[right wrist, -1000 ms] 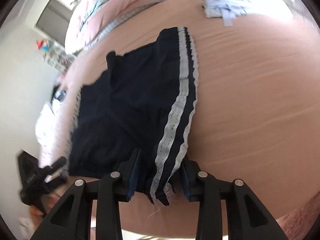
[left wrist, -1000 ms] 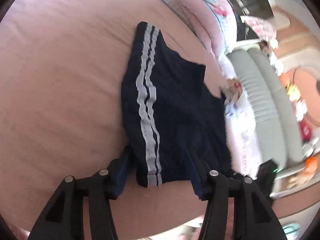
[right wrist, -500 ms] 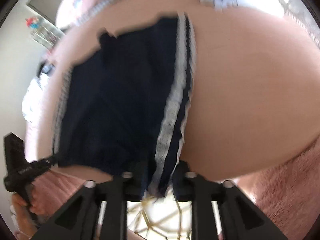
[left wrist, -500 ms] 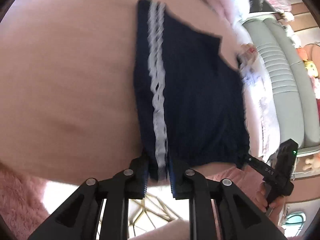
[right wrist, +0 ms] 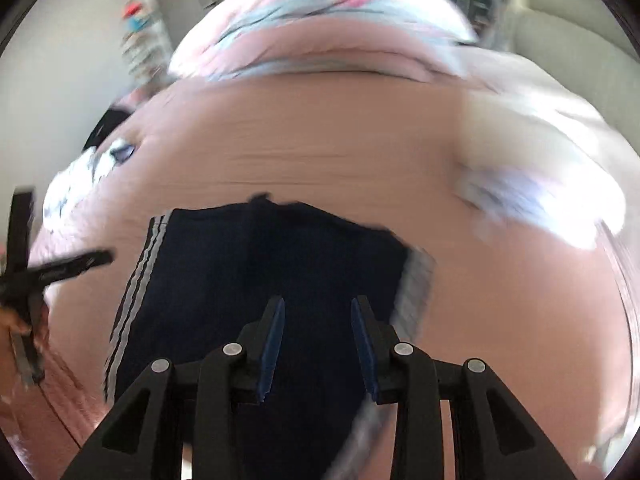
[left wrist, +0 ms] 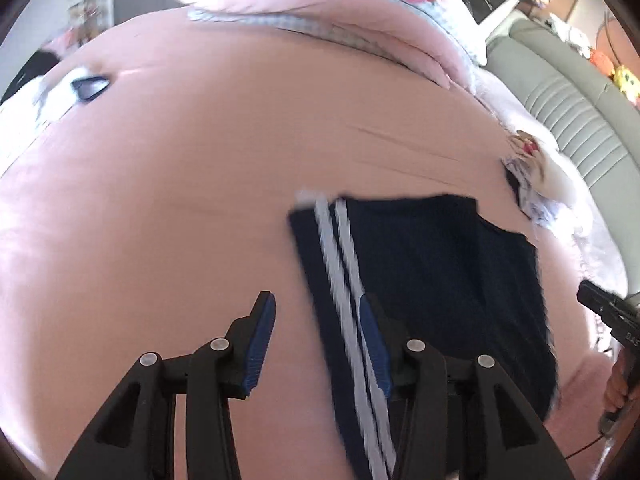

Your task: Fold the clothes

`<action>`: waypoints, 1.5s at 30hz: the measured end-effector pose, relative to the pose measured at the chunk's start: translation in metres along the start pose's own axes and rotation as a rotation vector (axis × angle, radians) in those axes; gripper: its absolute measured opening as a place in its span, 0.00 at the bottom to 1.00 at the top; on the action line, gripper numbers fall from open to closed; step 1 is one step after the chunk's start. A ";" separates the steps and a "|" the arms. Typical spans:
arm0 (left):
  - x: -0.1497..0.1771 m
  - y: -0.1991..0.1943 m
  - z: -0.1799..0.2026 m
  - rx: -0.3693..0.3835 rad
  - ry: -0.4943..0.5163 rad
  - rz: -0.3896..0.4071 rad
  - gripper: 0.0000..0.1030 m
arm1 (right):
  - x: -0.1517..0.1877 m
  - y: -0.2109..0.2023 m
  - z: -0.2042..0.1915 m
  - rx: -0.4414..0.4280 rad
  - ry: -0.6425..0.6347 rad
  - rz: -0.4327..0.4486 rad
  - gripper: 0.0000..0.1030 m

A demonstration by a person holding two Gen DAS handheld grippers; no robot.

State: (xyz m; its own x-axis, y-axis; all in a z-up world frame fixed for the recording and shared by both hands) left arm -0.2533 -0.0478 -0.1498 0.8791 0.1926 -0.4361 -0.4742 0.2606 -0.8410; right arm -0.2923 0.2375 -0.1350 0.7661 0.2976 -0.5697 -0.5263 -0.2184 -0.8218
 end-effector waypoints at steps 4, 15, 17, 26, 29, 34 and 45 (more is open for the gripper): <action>-0.021 0.036 0.012 0.031 0.036 -0.021 0.39 | -0.040 0.056 -0.020 -0.016 -0.144 -0.086 0.33; -0.017 0.054 -0.018 -0.178 0.102 0.044 0.10 | -0.061 0.139 -0.040 -0.107 -0.197 -0.174 0.33; -0.018 0.049 -0.033 -0.171 0.044 0.038 0.10 | -0.067 0.136 -0.041 -0.094 -0.190 -0.129 0.33; -0.032 0.035 -0.060 -0.069 -0.092 0.035 0.12 | -0.076 0.124 -0.041 -0.073 -0.158 -0.054 0.33; -0.034 0.039 -0.065 0.015 -0.139 -0.013 0.12 | -0.076 0.130 -0.046 -0.084 -0.200 -0.079 0.33; -0.039 0.046 -0.076 0.160 -0.239 -0.085 0.20 | -0.075 0.137 -0.040 -0.034 -0.190 -0.089 0.33; -0.049 0.064 -0.076 0.195 -0.221 -0.027 0.06 | -0.075 0.120 -0.029 -0.072 -0.159 -0.068 0.34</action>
Point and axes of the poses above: each gripper's, at about its wrist camera, not at the fingertips, and y roughly the way its jaws point, z to its right, x to its underside, the point moved 2 cm from there along y, roughly the way its jaws point, and after that the axes turned 9 degrees about -y, right-handed, at the moved point
